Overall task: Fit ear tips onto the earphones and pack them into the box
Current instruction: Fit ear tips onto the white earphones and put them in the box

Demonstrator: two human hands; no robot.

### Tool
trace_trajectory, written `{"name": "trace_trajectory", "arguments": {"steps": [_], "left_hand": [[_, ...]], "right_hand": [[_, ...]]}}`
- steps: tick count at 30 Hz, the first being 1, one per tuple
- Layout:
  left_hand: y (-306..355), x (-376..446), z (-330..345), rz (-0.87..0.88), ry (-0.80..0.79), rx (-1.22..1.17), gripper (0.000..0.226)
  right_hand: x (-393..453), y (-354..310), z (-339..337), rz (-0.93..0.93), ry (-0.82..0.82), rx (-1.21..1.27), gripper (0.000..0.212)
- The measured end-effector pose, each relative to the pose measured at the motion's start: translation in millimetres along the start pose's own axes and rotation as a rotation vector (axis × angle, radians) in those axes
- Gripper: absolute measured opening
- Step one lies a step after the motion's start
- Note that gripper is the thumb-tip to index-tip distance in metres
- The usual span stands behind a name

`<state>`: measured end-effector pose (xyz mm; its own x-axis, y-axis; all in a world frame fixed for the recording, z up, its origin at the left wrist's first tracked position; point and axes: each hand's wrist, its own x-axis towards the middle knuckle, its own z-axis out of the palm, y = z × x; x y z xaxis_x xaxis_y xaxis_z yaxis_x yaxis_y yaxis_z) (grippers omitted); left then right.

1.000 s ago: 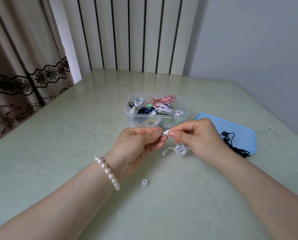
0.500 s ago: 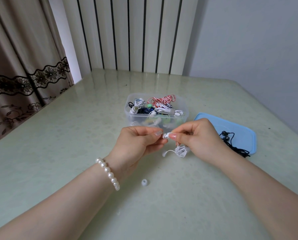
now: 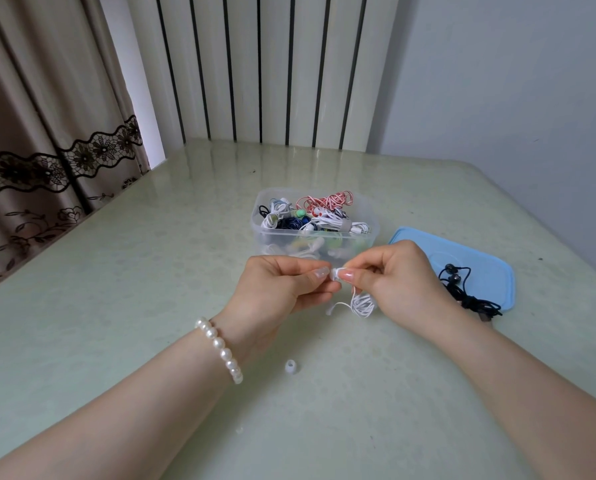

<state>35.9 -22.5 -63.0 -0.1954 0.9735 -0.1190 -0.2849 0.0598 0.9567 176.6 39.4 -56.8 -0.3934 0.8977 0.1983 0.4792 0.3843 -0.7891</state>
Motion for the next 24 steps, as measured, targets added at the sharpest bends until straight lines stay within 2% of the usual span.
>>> {"name": "trace_trajectory", "arguments": {"steps": [6,13,15,19,24], "left_hand": [[0.5,-2.4,3.5,0.001,0.007,-0.057,0.013],[2.7,-4.2,5.1,-0.076,-0.004,-0.234,0.014],[3.6,-3.7,4.7,-0.070,0.003,-0.231,0.014],[6.8,-0.7,1.7,0.013,0.057,-0.090,0.012],[11.7,3.7,-5.8,0.029,0.074,0.002,0.011]], "right_hand": [[-3.6,0.2,5.6,-0.050,0.165,-0.074,0.008],[-9.0,4.7,14.4,-0.275,0.301,-0.154,0.012],[-7.4,2.8,11.5,-0.195,0.252,-0.032,0.009],[-2.1,-4.9,-0.5,0.016,0.055,0.296,0.022],[-0.8,-5.9,-9.6,0.132,-0.049,0.368,0.019]]}}
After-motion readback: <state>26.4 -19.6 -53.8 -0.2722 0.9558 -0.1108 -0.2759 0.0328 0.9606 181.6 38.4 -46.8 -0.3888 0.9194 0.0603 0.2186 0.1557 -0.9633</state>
